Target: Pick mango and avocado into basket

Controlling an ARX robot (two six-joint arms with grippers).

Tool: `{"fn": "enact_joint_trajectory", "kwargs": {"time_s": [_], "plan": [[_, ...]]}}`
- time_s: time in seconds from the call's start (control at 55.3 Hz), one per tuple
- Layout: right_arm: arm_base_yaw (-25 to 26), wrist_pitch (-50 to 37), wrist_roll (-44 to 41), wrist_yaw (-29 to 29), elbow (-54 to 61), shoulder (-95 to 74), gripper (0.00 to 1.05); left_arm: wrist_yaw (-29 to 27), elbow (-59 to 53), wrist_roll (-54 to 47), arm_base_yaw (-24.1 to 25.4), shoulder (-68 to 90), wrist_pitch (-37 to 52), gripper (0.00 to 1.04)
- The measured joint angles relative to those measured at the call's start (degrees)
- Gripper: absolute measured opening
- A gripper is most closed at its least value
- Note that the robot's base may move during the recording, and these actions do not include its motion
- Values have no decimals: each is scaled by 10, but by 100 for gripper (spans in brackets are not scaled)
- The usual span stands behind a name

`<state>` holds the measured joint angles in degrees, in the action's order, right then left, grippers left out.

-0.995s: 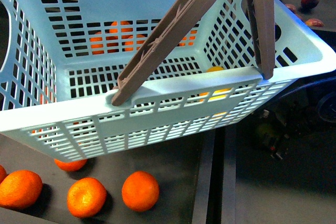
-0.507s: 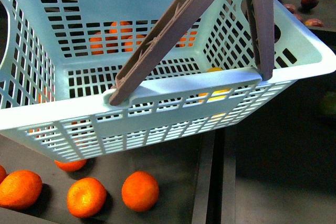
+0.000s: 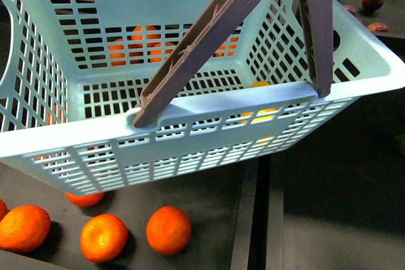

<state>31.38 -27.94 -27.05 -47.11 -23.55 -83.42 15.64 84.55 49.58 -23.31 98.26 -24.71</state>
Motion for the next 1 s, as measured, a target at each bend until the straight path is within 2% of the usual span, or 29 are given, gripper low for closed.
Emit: {"fn": "enact_joint_trajectory", "kwargs": {"time_s": [0.145, 0.271, 0.416, 0.579, 0.724, 0.995], "plan": [[-47, -66, 123, 23, 35, 70, 68, 0, 0, 0, 0, 0, 0, 7], [-122, -130, 246, 81, 42, 108, 68, 0, 0, 0, 0, 0, 0, 7], [-219, -172, 338, 161, 30, 105, 68, 0, 0, 0, 0, 0, 0, 7], [-317, -207, 395, 245, -11, 52, 67, 0, 0, 0, 0, 0, 0, 7], [-382, -226, 425, 306, -56, -14, 67, 0, 0, 0, 0, 0, 0, 7], [-453, -231, 452, 379, -135, -104, 67, 0, 0, 0, 0, 0, 0, 7]]}}
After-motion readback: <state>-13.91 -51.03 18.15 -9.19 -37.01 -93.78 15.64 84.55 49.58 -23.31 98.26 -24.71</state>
